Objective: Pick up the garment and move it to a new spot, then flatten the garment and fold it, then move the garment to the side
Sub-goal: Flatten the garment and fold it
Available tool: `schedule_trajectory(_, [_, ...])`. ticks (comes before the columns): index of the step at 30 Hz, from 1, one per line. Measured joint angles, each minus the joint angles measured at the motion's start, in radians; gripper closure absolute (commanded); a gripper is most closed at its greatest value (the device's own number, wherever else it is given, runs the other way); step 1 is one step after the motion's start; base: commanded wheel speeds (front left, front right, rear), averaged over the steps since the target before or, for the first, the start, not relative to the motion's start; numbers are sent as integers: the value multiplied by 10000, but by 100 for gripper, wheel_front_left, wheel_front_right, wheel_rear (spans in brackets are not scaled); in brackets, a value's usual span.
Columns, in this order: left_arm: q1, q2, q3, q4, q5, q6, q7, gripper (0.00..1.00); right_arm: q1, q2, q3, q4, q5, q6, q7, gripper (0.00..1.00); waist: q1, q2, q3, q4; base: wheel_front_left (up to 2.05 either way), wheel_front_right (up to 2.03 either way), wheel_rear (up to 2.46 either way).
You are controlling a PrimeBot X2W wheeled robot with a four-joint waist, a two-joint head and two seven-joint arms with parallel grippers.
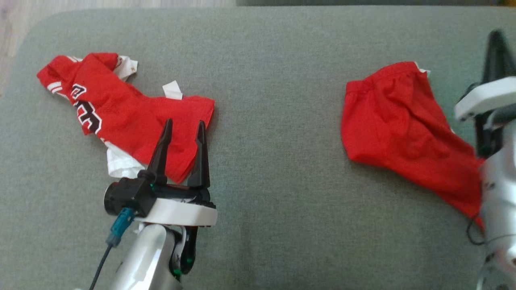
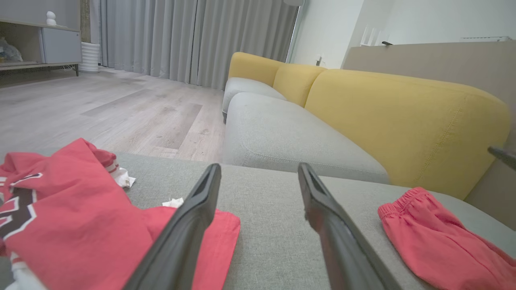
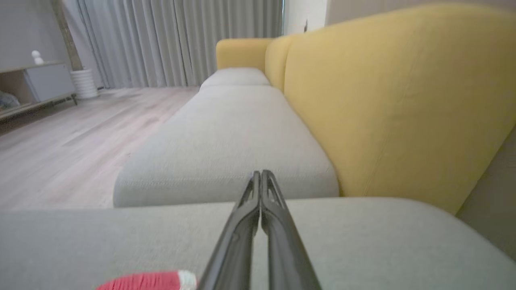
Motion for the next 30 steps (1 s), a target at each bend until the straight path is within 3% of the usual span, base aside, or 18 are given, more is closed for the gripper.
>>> schedule_trajectory(7, [300, 0, 13, 2, -100, 10, 0, 0, -500, -343, 2, -1133, -107, 0, -439, 100, 0, 0, -572, -90, 0, 0, 0])
schedule_trajectory(15, [720, 2, 13, 4, -188, 90, 0, 0, -161, -109, 961, -2548, 265, 0, -332, 100, -1, 0, -1243, -131, 0, 0, 0])
schedule_trajectory(26, [1052, 6, 157, -52, -197, 186, 0, 0, 4212, 913, 1824, -5367, 1749, 0, -297, 100, -1, 0, -1731, -384, 0, 0, 0])
schedule_trajectory(27, [1081, 4, 192, -50, -180, 186, 0, 0, 4584, 984, 1802, -5620, 1785, 0, -324, 66, -1, 0, -1737, -451, 0, 0, 0])
schedule_trajectory(28, [1118, 6, 219, -42, -155, 186, 0, 0, 4937, 1041, 1776, -5833, 1918, 0, -414, 9, -1, 0, -1740, -512, 0, 0, 0])
schedule_trajectory(29, [1154, 6, 222, -17, -127, 182, 0, 0, 5278, 1055, 1770, -6008, 2040, 0, -479, 0, -1, 1, -1741, -556, 0, 0, 0])
schedule_trajectory(30, [1154, 6, 222, -17, -127, 182, 0, 0, 5278, 1055, 1770, -6008, 2040, 0, -479, 0, -1, 1, -1741, -556, 0, 0, 0])
